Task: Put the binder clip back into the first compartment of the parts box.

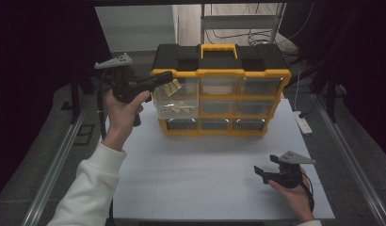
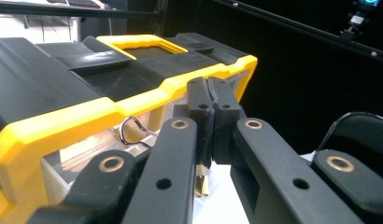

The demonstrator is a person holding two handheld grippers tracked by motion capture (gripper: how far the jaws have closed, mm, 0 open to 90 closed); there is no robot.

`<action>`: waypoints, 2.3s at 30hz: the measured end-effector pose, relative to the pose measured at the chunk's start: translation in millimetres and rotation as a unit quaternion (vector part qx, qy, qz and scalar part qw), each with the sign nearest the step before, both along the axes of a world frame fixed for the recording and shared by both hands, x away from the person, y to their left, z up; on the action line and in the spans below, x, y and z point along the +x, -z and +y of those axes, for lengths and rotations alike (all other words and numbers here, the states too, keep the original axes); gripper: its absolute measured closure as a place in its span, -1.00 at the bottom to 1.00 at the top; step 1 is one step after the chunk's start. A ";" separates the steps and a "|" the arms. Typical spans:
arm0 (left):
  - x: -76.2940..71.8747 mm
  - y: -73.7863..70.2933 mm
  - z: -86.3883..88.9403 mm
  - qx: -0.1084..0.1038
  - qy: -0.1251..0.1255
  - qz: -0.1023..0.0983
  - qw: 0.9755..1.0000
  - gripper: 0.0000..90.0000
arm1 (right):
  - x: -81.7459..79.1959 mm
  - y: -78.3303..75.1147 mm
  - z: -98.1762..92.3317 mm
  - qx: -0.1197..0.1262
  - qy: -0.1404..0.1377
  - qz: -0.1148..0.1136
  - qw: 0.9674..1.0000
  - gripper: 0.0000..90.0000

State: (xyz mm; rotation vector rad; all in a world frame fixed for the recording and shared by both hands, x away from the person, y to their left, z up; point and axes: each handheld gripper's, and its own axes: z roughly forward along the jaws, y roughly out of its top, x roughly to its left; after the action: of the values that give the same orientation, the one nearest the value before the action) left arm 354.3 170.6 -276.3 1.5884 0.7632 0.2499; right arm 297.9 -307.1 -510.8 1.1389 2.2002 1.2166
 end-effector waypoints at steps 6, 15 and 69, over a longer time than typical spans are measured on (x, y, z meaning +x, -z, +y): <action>4.8 6.7 -4.7 0.001 -0.015 0.002 1.000 0.40 | -0.7 0.2 0.7 -0.001 -0.002 0.000 1.000 -0.61; -19.5 12.5 1.9 0.048 -0.004 -0.006 0.999 -0.56 | -0.1 1.0 -1.6 0.002 0.003 0.002 1.000 -0.61; -108.1 179.8 34.0 0.159 -0.077 0.045 0.983 -0.59 | -11.4 -2.5 -4.2 0.006 -0.001 -0.006 1.000 -0.61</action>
State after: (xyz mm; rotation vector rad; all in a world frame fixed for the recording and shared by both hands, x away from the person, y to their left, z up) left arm 246.2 204.7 -456.1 1.8531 0.9535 0.4321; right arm 286.5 -311.3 -508.3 1.1324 2.1877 1.2369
